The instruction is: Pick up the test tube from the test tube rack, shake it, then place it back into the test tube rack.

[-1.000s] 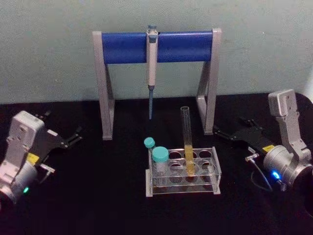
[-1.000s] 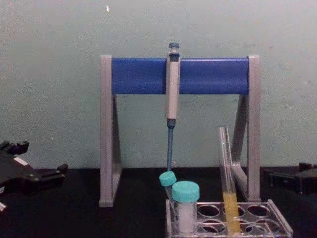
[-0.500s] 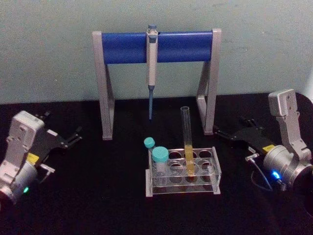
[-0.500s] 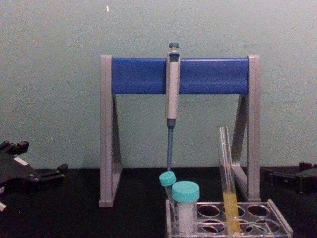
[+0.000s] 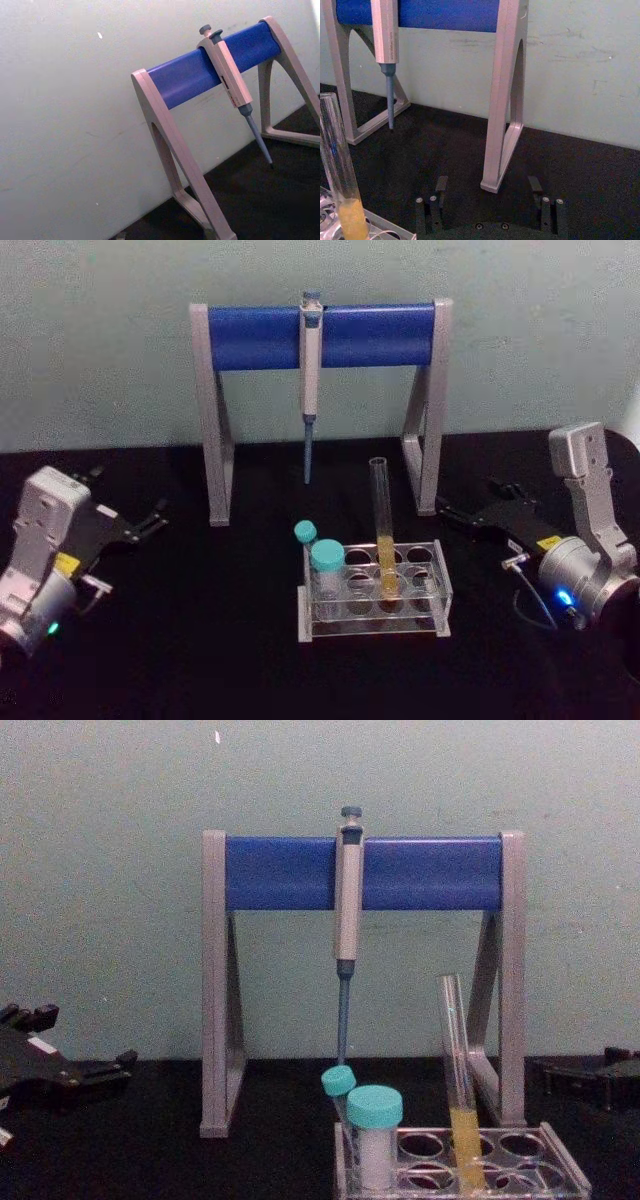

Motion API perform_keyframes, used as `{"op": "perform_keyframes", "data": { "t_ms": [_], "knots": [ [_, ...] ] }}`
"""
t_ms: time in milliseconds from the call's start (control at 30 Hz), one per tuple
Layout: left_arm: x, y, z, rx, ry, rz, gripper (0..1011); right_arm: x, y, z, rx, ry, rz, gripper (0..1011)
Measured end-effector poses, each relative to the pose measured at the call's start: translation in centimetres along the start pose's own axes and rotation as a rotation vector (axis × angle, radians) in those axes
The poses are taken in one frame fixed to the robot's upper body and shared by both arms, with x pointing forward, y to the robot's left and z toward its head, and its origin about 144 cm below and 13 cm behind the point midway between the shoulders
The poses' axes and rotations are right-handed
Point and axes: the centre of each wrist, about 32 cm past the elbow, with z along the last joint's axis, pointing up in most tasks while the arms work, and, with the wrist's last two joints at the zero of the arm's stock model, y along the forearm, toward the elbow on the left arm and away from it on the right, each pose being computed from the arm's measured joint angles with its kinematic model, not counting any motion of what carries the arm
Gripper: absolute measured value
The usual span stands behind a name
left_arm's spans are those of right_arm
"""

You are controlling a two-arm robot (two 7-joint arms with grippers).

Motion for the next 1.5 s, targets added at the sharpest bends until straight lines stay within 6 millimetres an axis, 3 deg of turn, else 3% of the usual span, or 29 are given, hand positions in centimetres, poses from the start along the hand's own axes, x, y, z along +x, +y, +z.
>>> {"op": "perform_keyframes", "data": {
  "t_ms": [1500],
  "knots": [
    [0.0,0.0,0.0,0.0,0.0,0.0,1001,0.0,0.0,0.0,0.0,0.0,0.0,1000]
  ]
}}
